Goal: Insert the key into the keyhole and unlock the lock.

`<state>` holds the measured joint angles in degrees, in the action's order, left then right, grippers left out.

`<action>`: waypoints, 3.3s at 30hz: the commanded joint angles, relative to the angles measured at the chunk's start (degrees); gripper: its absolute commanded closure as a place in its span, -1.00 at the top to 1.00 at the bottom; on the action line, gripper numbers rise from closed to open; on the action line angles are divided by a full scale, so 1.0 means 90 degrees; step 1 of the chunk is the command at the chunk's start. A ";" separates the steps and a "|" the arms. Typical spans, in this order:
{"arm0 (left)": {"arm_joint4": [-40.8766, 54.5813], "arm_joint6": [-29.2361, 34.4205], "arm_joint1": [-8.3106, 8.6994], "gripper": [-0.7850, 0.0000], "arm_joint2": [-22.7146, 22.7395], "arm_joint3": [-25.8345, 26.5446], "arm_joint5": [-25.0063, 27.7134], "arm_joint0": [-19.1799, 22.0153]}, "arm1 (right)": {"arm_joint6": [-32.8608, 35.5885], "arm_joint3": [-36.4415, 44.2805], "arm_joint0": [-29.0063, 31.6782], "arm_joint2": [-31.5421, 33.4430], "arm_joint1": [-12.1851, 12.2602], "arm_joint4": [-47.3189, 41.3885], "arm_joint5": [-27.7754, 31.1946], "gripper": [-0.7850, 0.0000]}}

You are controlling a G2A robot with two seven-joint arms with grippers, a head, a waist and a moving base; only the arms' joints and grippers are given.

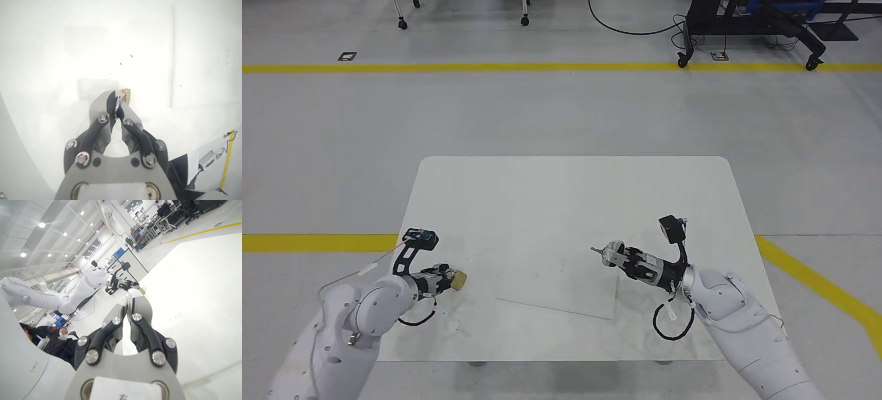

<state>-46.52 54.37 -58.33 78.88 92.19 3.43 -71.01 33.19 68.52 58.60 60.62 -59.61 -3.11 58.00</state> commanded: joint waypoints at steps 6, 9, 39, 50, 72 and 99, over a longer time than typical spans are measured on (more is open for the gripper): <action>0.0099 -0.0528 0.0019 -1.00 0.0049 0.0191 0.0679 -0.0135 | 0.0000 0.0000 0.0000 0.0000 0.0000 0.0000 0.0000 -1.00; 0.0746 -0.1192 0.0020 -1.00 0.0212 0.0332 0.1410 -0.0366 | 0.0000 0.0000 0.0000 0.0000 0.0000 0.0000 0.0000 -1.00; 0.5999 -0.1609 -0.0521 -1.00 -0.1834 -0.1588 0.3916 0.1070 | -0.0228 0.0324 0.0069 -0.0140 -0.0062 -0.0846 -0.0262 -1.00; 0.6116 -0.2984 -0.0996 -1.00 -0.2728 -0.2449 0.5068 0.1785 | -0.0217 -0.0013 -0.0438 -0.0735 -0.0373 -0.1980 -0.1208 -1.00; 0.6062 -0.3001 -0.1353 -1.00 -0.3220 -0.3255 0.5226 0.2246 | 0.1751 -0.0239 -0.0623 -0.1032 -0.0632 -0.3875 -0.1186 -1.00; 1.2821 0.1645 -0.1739 -1.00 -0.3305 -0.4422 0.3521 0.2547 | 0.2700 0.0408 -0.0056 0.0138 -0.0433 -0.5417 -0.1245 -1.00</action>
<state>68.93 69.23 -73.98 49.14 52.38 35.07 -48.08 57.50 72.19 58.10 61.86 -63.50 -51.88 46.79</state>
